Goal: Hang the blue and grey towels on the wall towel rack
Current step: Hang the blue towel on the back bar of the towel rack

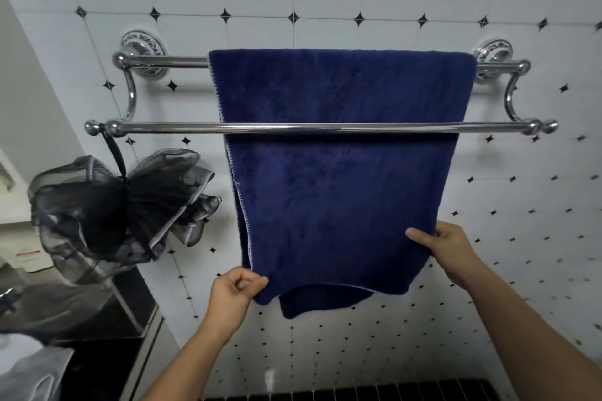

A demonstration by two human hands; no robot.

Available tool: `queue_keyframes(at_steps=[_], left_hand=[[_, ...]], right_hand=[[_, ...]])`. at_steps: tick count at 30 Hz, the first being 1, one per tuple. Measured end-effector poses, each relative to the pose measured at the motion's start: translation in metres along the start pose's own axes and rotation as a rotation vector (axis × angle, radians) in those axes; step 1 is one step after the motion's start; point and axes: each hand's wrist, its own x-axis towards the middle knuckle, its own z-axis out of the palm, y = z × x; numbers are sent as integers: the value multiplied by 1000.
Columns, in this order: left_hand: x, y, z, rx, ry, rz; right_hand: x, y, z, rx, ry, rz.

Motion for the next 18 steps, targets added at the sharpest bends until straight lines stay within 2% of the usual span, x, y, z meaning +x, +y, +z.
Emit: queue_keyframes(at_steps=[7,11,14,16,18], left_hand=[[3,-20,-1,61,-13,-96],[7,-6,1,-43,-139,-164],[21,39,6,-231,-181,-74],[33,81,9,-322,-122,35],[44,122,11,-317,-43,153]], right_hand=[[-13,32,-8,-63,-76,57],[-10,32,-11,-60,-114,112],[1,-1,-5,23,-77,43],[11,-32,1,77,6,-85],[20,-61,3,94,91,-200]])
